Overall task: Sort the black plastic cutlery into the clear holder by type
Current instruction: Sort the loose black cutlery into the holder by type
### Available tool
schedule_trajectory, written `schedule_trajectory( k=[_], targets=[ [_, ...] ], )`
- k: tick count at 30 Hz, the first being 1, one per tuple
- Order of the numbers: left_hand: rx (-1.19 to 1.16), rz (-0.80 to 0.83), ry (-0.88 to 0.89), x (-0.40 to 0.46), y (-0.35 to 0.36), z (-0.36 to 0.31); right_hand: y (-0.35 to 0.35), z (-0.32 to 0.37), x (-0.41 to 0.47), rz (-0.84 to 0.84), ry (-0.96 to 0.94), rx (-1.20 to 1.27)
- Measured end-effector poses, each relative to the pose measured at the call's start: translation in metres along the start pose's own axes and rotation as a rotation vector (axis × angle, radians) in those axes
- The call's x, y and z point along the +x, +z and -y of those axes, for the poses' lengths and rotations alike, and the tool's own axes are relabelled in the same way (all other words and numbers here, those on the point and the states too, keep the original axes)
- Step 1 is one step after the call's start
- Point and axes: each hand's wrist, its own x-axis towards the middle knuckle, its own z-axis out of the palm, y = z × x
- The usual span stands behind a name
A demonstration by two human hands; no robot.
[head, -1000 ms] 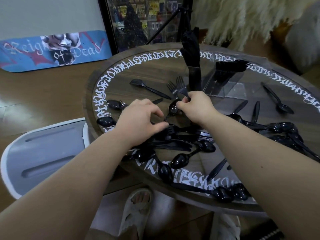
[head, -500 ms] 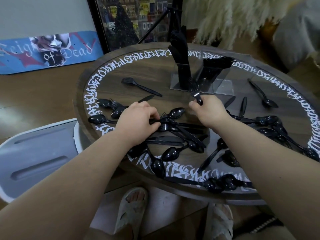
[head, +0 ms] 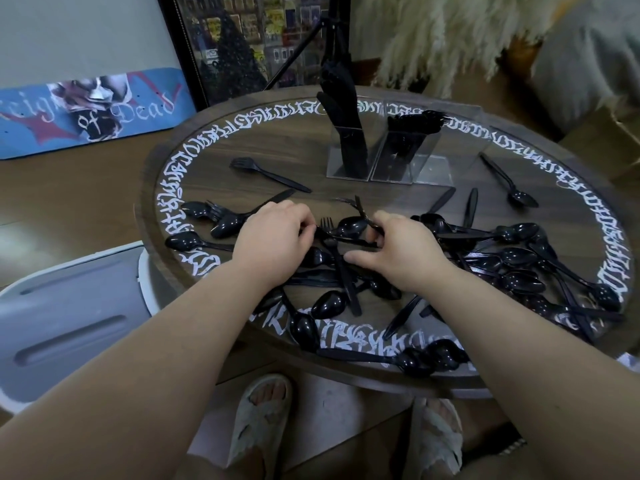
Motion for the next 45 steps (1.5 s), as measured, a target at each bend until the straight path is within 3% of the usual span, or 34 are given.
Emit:
schedule_trajectory(
  k=[3,7,10,16,23,27,32,40,45],
  targets=[
    [-0.027,-0.038,-0.083,0.0,-0.004,0.001,0.0,0.007,-0.005,-0.03,0.005,0.045],
    [-0.068,-0.056,-0.123,-0.001,-0.009,0.001,0.007,0.012,-0.002,0.121,0.031,-0.115],
    [-0.131,-0.078,-0.113,-0.003,-0.014,0.0,0.009,0.01,0.002,0.161,0.092,-0.079],
    [-0.276,-0.253,-0.136,-0.005,-0.027,-0.005,-0.008,0.006,-0.004,0.111,0.181,0.087],
    [-0.401,-0.409,-0.211,-0.001,-0.047,-0.03,-0.051,0.0,-0.034,-0.003,0.285,0.519],
    [-0.47,-0.337,-0.239,-0.001,-0.049,-0.051,-0.062,-0.005,-0.054,-0.113,0.335,0.678],
    [-0.562,-0.286,-0.234,-0.009,-0.047,-0.077,-0.065,-0.015,-0.07,-0.131,0.349,0.864],
    [-0.9,-0.111,-0.398,-0.029,-0.001,-0.108,-0.054,-0.023,-0.076,0.024,0.243,0.924],
    [-1.082,0.104,-0.356,-0.025,0.005,-0.124,-0.052,-0.027,-0.072,0.08,0.213,0.932]
  ],
)
